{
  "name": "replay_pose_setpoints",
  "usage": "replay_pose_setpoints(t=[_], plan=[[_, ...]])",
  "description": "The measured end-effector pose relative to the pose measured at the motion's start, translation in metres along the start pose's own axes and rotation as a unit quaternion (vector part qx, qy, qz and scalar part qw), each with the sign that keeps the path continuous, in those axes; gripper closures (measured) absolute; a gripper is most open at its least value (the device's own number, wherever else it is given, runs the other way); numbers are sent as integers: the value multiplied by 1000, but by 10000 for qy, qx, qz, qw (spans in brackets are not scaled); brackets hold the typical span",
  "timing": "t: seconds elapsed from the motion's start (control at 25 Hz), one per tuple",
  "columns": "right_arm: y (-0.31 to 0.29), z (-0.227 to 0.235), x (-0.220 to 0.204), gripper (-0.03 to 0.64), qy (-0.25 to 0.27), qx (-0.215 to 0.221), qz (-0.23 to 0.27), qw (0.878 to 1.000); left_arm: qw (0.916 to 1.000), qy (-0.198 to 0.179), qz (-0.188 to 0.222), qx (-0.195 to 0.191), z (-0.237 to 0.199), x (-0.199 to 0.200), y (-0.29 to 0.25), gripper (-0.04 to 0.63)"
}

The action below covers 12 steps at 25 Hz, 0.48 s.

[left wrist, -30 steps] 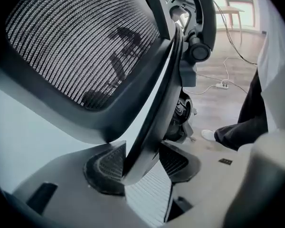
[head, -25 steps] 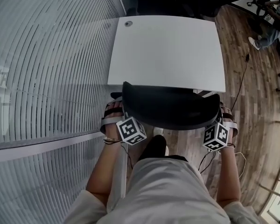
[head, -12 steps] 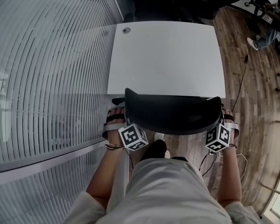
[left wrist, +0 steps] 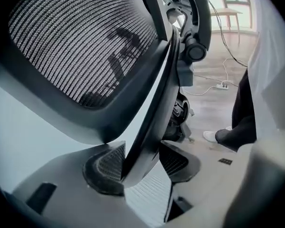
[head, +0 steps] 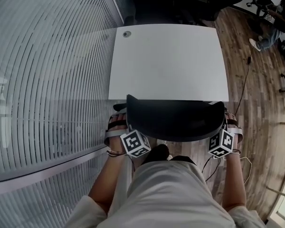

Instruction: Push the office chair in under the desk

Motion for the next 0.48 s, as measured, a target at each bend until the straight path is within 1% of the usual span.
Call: replay_pose_setpoints(t=[0.08, 0.16, 0.28, 0.4, 0.48], plan=[[3, -1, 1, 394, -9, -56, -35, 10000, 9999, 67, 100, -41, 1, -1, 3, 374], [7, -2, 2, 393, -74, -179, -51, 9998, 9997, 119, 231, 5, 3, -3, 7, 370], [19, 1, 4, 388, -319, -394, 62, 9987, 9983, 364, 450, 77, 6, -2, 19, 370], [36, 10, 9, 390, -992, -437, 321, 9936, 9934, 781, 835, 70, 9, 6, 37, 371], [50, 16, 15, 391, -1526, -431, 556, 9858, 9863, 1116, 1214, -28, 17, 15, 52, 371]])
Point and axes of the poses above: the fingertips, and each gripper's own axes: y backward along the fingers, z to its right, x out of its top, the point moved 6 cm from there along y, backward along the fingers, and after that the axes turned 13 degrees about -x, right-handed, at the moved point
